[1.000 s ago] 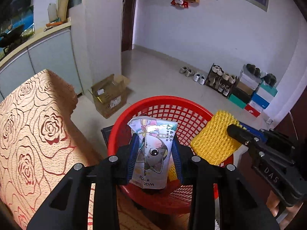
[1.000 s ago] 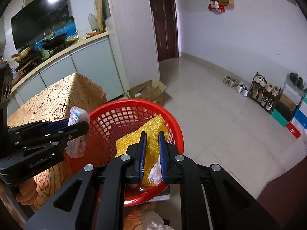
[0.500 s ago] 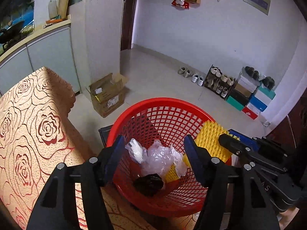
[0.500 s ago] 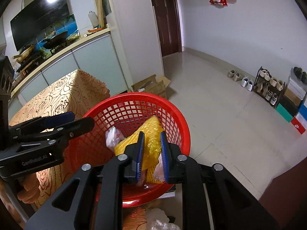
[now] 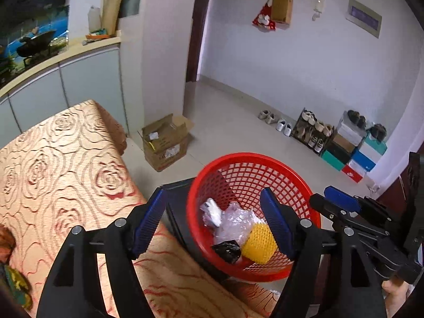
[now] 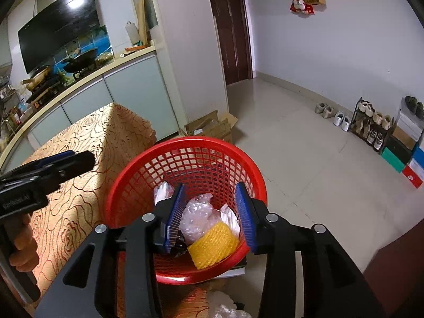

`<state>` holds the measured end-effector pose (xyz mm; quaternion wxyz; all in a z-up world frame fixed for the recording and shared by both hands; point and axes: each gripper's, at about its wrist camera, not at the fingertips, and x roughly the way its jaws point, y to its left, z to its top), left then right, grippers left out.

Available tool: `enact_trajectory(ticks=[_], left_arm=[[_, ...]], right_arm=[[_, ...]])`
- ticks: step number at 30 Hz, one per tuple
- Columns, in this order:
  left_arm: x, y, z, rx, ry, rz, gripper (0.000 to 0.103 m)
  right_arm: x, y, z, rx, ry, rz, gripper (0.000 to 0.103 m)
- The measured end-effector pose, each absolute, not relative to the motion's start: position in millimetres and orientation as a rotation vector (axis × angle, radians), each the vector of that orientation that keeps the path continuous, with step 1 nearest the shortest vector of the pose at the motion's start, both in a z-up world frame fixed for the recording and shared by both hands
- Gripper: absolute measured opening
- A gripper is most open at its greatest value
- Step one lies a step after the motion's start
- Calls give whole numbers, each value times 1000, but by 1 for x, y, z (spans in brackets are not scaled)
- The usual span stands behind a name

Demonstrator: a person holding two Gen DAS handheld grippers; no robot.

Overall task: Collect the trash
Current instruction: 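Move both open tools back over the remaining trash on the table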

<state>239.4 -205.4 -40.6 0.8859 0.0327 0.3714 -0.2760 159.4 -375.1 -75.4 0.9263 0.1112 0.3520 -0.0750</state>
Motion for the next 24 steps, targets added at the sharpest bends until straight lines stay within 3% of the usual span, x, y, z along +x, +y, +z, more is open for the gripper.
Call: enact_trajectory(ticks=[6, 10, 24], left_arm=[[222, -178, -20, 55, 718, -524, 72], [206, -150, -8, 39, 677, -474, 74], [174, -31, 6, -51, 623, -227, 78]], right_arm=[[152, -361, -61, 220, 690, -123, 39], [146, -340, -46, 199, 648, -98, 52], [151, -232, -18, 99, 620, 117, 54]])
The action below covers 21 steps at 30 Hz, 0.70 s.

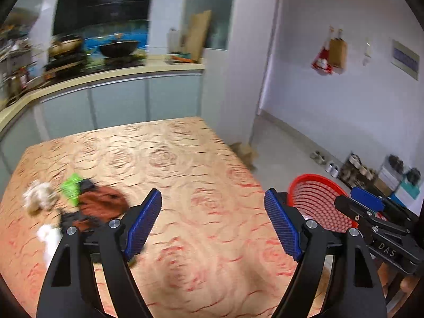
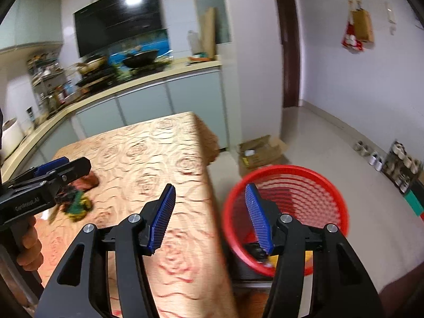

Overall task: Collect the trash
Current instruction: 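Move both open tools back over the remaining trash on the table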

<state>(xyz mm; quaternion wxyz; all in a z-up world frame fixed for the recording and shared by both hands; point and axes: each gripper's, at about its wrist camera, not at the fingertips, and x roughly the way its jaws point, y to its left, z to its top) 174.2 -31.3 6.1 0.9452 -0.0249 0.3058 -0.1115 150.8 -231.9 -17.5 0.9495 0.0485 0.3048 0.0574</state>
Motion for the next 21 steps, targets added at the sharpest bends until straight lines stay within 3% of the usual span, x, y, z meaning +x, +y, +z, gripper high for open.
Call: enact_trajectory(ticks=[21], left_arm=[[121, 157, -24, -164, 654, 196, 81]], right_arm=[[159, -88, -23, -23, 684, 393, 56]])
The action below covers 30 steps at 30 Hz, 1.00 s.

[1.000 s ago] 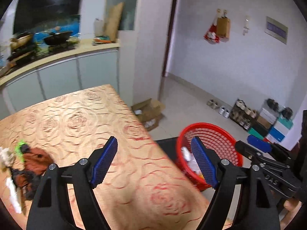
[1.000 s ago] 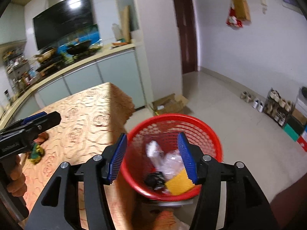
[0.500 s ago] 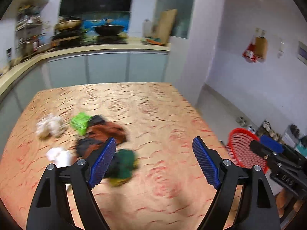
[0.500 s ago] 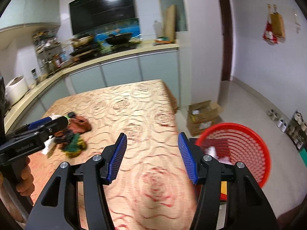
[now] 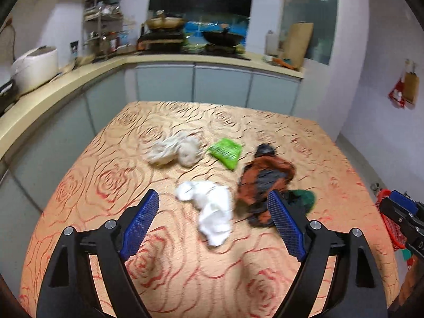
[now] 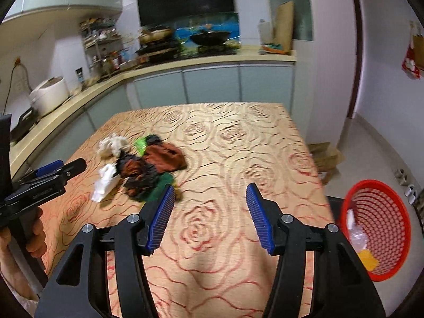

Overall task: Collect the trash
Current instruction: 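Move both open tools back over the remaining trash on the table, then grasp the white tissue with the left tool while the right tool grasps the green scouring pads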

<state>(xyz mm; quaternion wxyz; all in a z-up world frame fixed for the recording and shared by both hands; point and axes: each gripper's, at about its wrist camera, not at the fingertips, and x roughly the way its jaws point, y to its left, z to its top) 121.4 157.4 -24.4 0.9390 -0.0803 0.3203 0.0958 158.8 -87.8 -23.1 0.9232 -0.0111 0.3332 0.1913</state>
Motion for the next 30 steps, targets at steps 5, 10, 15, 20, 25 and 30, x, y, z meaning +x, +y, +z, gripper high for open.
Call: enact_trajectory(ticks=[5, 10, 15, 20, 25, 30], left_arm=[[125, 167, -39, -168, 693, 221, 81], [137, 172, -54, -188, 735, 218, 81], [150, 176, -65, -205, 769, 209, 81], [159, 179, -72, -224, 787, 206, 81], [165, 180, -77, -223, 796, 204, 76], [169, 179, -83, -213, 818, 195, 49]], right_arm=[[163, -59, -30, -61, 702, 423, 69], [171, -36, -31, -96, 705, 448, 69], [186, -22, -39, -103, 734, 462, 69], [196, -18, -54, -106, 786, 464, 69], [203, -15, -70, -108, 833, 470, 69], [207, -11, -79, -104, 863, 486, 69]])
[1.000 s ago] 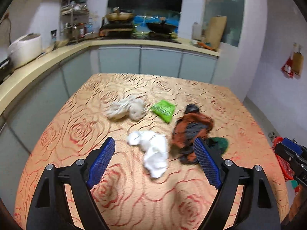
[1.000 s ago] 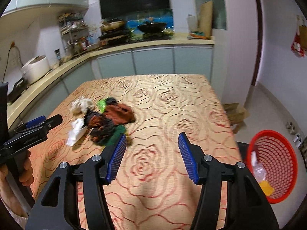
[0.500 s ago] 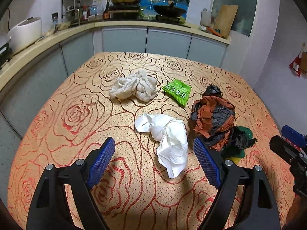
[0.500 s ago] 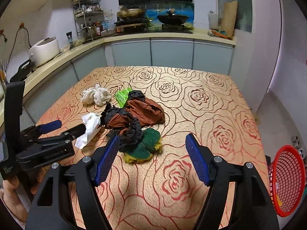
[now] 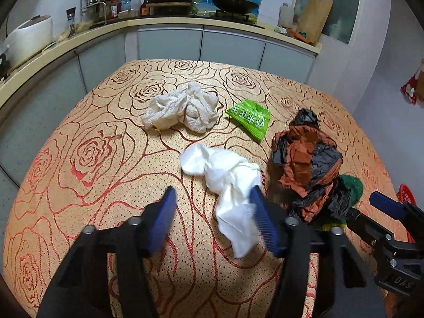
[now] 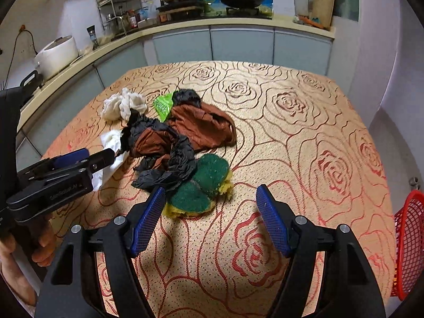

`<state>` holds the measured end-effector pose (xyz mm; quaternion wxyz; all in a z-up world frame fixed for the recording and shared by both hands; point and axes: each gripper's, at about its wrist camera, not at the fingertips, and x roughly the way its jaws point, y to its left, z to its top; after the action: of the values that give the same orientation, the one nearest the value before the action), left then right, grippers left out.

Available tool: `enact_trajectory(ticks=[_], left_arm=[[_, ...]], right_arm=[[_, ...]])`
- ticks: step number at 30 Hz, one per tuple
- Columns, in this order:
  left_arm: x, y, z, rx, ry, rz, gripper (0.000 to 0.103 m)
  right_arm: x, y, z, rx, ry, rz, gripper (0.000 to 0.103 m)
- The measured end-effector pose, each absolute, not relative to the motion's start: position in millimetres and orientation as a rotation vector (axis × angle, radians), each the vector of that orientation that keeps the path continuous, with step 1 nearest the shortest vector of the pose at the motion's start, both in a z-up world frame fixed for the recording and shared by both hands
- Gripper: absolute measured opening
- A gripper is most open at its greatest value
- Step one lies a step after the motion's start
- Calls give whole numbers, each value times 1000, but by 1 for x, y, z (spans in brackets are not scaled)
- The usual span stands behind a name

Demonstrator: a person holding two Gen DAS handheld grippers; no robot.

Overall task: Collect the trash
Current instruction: 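Grasp the white tissue with the left tool while the right tool grasps the green scouring pads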

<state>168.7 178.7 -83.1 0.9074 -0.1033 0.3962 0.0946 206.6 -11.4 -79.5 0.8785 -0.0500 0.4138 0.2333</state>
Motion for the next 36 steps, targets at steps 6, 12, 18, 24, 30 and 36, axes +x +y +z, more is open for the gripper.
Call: enact_trajectory(ticks=[6, 12, 18, 24, 30, 36], left_arm=[[171, 176, -86, -206, 830, 175, 20], [171, 177, -86, -203, 827, 177, 12], [168, 180, -84, -205, 823, 184, 11], [162, 187, -80, -216, 812, 199, 11], [156, 189, -77, -207, 802, 199, 10], [151, 185, -70, -198, 783, 196, 10]], right_arm=[[208, -4, -84, -118, 885, 517, 69], [202, -4, -81, -126, 881, 544, 68], [217, 4, -97, -138, 943, 550, 51], [221, 10, -98, -117, 938, 550, 37], [218, 2, -96, -111, 922, 527, 30], [211, -16, -85, -89, 887, 494, 30]])
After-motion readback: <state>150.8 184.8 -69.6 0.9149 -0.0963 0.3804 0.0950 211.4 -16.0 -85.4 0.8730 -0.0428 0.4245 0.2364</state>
